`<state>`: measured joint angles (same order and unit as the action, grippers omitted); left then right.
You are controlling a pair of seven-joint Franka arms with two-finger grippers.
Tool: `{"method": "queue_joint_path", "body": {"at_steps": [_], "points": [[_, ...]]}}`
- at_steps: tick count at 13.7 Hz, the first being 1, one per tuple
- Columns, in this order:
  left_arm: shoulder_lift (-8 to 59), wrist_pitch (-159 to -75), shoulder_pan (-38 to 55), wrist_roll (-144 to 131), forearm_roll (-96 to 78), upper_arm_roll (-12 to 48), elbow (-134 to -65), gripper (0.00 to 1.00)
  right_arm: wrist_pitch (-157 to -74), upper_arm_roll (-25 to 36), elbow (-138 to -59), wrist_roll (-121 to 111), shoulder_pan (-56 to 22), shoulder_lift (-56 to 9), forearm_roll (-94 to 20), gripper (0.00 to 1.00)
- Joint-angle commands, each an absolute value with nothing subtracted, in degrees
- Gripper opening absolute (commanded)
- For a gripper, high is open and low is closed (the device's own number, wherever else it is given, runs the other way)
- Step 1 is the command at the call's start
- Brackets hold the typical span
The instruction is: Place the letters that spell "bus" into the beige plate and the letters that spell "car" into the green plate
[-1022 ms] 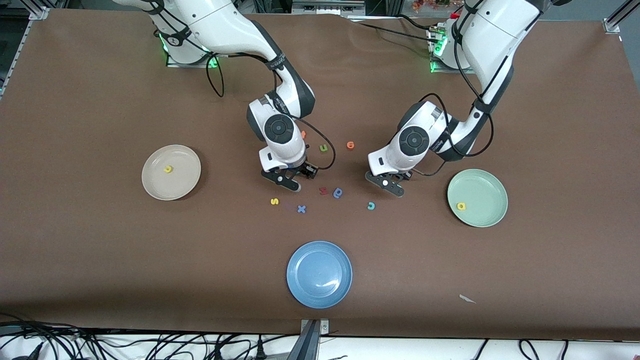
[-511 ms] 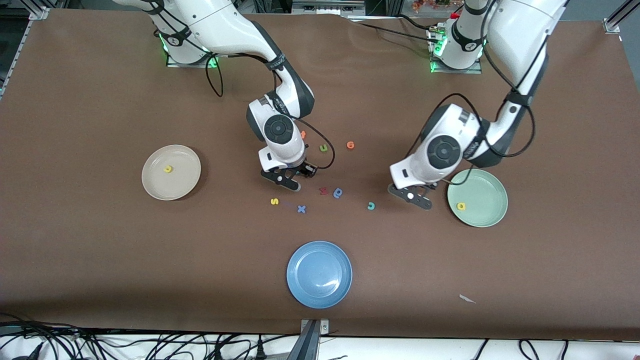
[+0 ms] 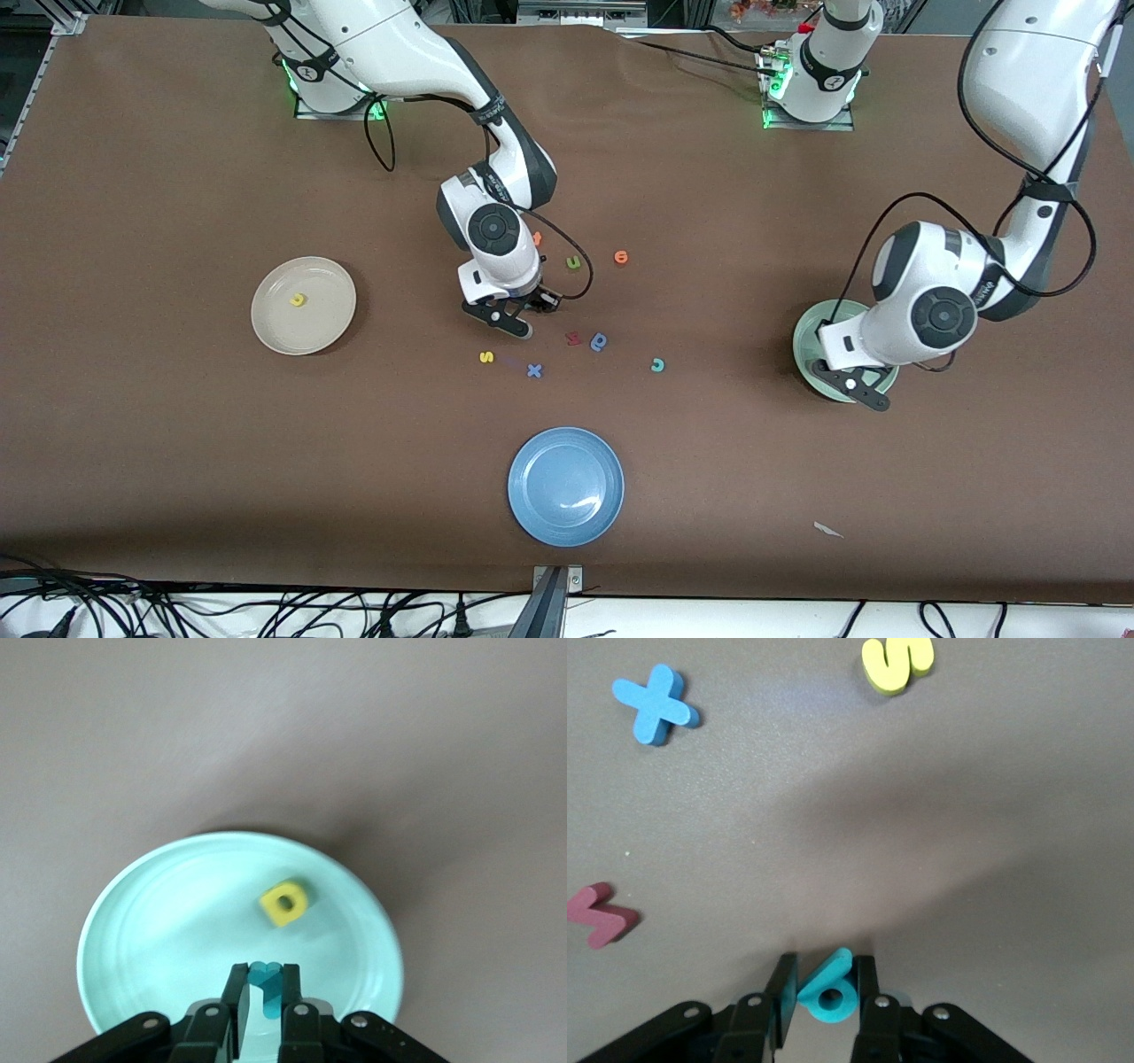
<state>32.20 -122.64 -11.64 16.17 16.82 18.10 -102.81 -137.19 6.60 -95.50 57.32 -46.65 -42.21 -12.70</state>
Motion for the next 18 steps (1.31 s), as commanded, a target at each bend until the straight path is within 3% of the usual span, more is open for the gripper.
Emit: {"method": "queue_joint_path", "body": {"at_steps": [1, 4, 7, 10, 13, 14, 18], "points": [[33.6, -122.1, -12.0, 16.1, 17.8, 19.1, -101.2, 1.0, -137.9, 6.4, -96.9, 56.1, -46.7, -41.1, -13.6, 0.3], [33.0, -121.6, -11.3, 15.1, 17.7, 20.8, -101.2, 1.0, -133.3, 6.6, -95.6, 55.0, -45.6, -39.6, -13.5, 0.27], [33.0, -121.7, -10.3, 10.2, 17.8, 27.7, -100.5, 1.0, -123.6, 8.2, -94.2, 47.4, -42.8, -36.1, -13.7, 0.26], [36.4, -122.0, -3.4, 8.5, 17.8, 28.0, -92.4, 1.0, -117.0, 13.4, -95.9, 37.6, -42.5, -32.5, -13.7, 0.26], [41.6, -122.0, 1.9, 5.6, 17.7, 28.0, -86.0, 1.0, -117.7, 19.8, -103.4, 25.0, -42.5, -27.6, -13.4, 0.26], [43.4, -122.0, 3.7, 4.1, 17.7, 28.0, -83.3, 0.95, -119.3, 21.7, -106.6, 20.9, -42.5, -25.9, -13.4, 0.26], [47.9, -122.0, 6.6, -2.3, 17.8, 27.8, -78.1, 0.45, -130.2, 28.1, -121.5, 6.9, -42.5, -19.4, -12.9, 0.26]]}}
